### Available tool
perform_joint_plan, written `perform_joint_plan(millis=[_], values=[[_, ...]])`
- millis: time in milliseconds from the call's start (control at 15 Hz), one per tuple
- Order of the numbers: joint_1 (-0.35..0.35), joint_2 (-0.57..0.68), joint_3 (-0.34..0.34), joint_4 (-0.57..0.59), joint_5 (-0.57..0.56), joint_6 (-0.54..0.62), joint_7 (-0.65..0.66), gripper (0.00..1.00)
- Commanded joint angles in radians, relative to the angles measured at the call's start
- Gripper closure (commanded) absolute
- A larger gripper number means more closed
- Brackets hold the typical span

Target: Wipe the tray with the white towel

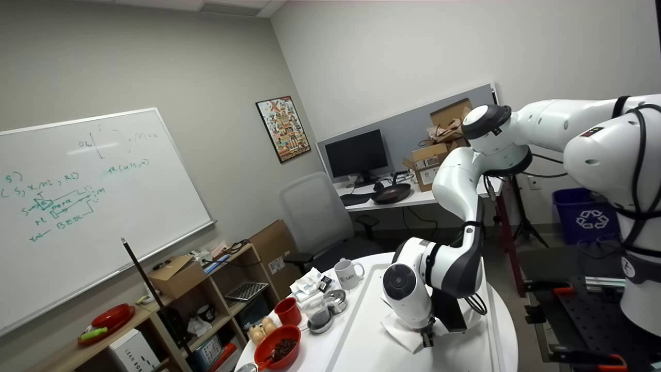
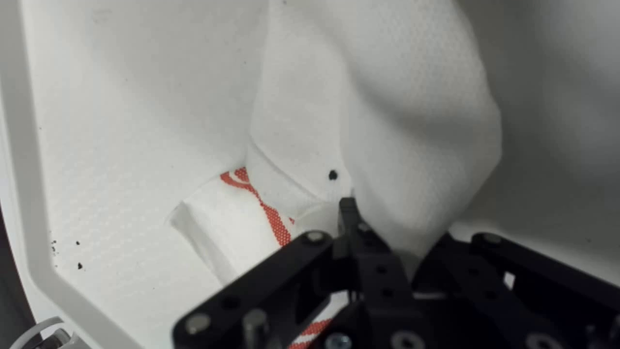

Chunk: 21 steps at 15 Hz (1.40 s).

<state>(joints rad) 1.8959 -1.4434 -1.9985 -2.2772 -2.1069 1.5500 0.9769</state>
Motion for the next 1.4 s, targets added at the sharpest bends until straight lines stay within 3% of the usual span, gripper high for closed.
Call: perform_joint_plan(millis=[0, 67, 1333], values=[[0.034, -0.069, -0.035, 0.019, -0.028, -0.004, -0.021, 0.97], [0.008, -0.025, 0.008, -0.003, -0.02, -0.035, -0.011, 0.89], [0.017, -0.025, 0.006, -0.003, -0.024, -0.042, -0.011, 0.89]])
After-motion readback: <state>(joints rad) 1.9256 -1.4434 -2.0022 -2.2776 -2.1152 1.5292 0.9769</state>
